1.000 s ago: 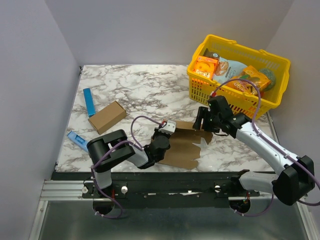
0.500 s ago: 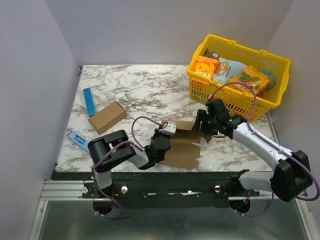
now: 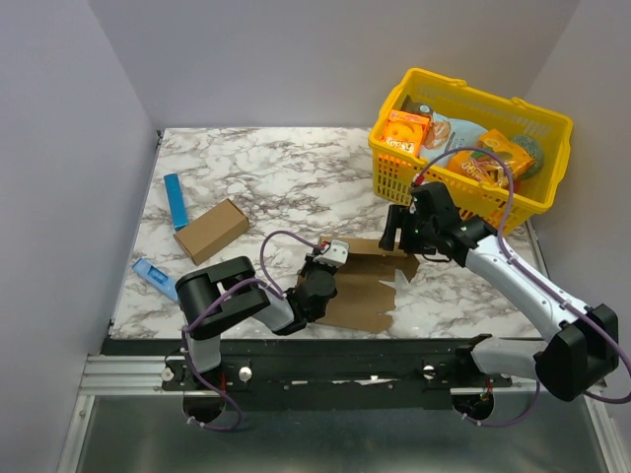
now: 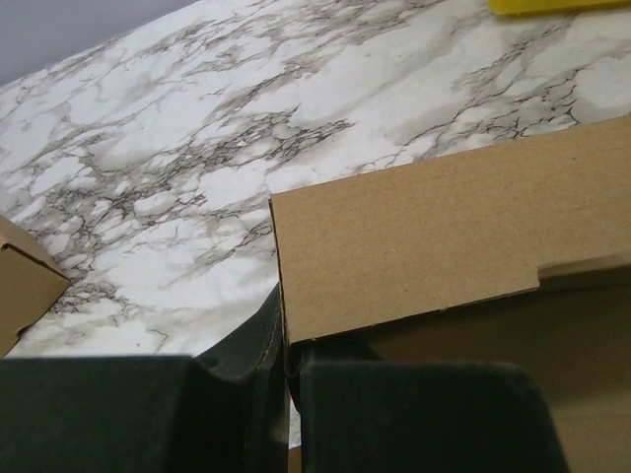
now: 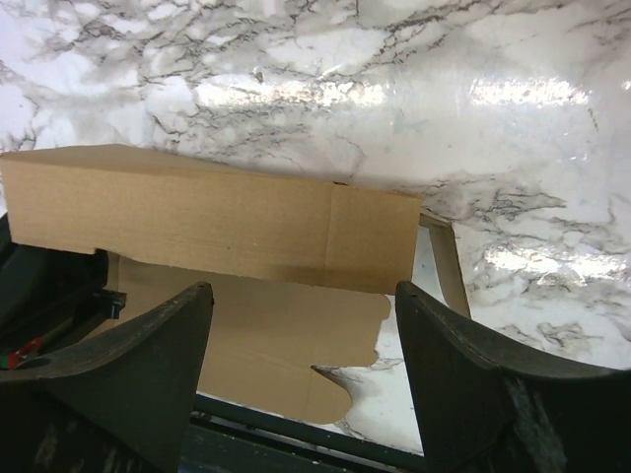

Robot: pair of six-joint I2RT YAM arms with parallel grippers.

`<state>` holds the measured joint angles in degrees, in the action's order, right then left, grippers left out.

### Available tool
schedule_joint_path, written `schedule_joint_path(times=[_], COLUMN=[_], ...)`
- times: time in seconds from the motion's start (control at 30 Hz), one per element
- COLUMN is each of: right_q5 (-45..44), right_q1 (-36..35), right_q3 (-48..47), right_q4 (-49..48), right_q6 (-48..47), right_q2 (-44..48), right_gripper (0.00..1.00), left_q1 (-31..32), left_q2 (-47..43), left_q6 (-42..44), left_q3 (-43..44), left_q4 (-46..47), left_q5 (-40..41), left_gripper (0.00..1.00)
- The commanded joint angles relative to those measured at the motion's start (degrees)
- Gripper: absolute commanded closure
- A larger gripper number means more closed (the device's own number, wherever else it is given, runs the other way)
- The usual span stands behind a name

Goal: Fold the paper box

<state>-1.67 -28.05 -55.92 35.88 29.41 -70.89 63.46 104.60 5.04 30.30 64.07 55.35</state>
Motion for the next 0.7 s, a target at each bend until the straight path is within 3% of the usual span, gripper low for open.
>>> schedule_joint_path(times=[0.0,0.67], right_q5=[-2.2,1.1], right_q1=[0.3,0.4], right_q3=[-3.2,-3.4], right_q4=[4.7,0.0], right_q6=[-2.5,-1.8], right_q2=[0.4,-10.6], right_gripper=[0.18,0.20], left_q1=[0.5,1.0], left_q2=[1.8,1.7], left_q6=[3.0,3.7], left_q3=[-0.4,-0.2], left_q4=[-3.5,-3.2], left_q5=[2.4,3.0], left_gripper=[1.00,1.00])
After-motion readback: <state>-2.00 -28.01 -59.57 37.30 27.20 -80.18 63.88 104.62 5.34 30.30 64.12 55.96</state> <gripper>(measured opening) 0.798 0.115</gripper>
